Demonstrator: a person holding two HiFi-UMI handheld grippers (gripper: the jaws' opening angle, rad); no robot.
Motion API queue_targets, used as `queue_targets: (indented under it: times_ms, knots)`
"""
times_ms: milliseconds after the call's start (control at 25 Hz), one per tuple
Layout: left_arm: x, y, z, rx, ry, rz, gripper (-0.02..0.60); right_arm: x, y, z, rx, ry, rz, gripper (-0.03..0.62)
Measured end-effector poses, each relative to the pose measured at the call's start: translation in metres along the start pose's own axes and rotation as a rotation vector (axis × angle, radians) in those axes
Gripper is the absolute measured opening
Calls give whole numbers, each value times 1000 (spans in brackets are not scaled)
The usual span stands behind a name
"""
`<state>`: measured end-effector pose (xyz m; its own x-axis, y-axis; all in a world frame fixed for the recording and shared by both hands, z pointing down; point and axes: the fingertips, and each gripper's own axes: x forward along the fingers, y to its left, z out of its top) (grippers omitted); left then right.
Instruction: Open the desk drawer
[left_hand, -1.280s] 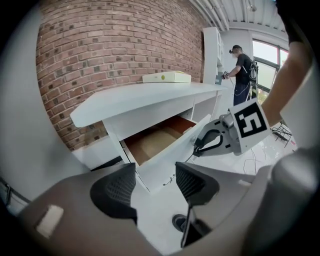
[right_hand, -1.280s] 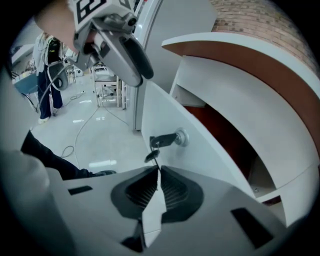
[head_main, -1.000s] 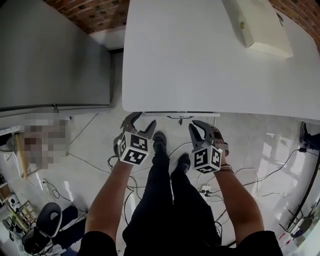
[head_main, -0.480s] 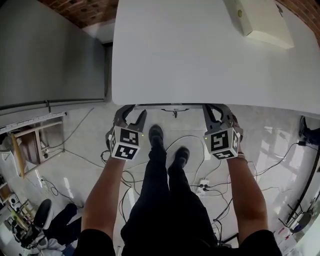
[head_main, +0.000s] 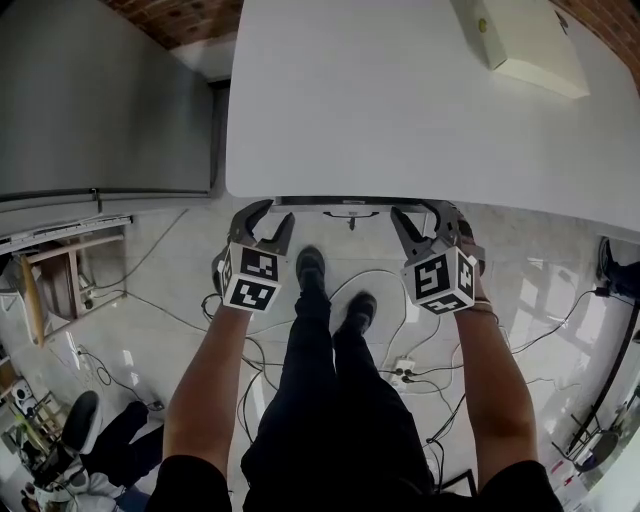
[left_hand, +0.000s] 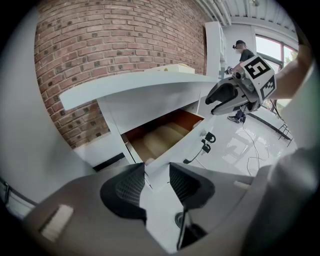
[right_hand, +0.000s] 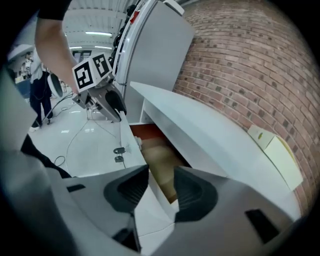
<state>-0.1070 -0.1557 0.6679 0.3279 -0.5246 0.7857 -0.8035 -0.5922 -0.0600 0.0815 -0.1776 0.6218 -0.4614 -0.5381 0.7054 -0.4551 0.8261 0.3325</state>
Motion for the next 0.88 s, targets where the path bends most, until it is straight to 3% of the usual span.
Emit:
queue_targets:
  times_ms: [240, 280, 440, 520, 720, 880]
  knots:
    - [0, -3, -5, -22, 13, -1, 155, -1, 11, -3, 2, 22, 140, 131]
    - [0, -4, -5, -24, 13, -2, 153, -1, 15, -5, 4, 31, 162, 186]
    - [0, -3, -5, -8, 18, -14, 149, 5, 20, -26, -74, 118, 136, 189]
    - [0, -3, -5, 2, 22, -18, 147, 10, 18, -29, -156, 146, 111, 130]
    - [-3, -13, -25, 21, 71, -32, 139, 9, 40, -37, -264, 213, 198, 95]
    - [-3, -31, -46, 44, 118, -47, 137, 4, 63, -54, -310, 236, 197, 83]
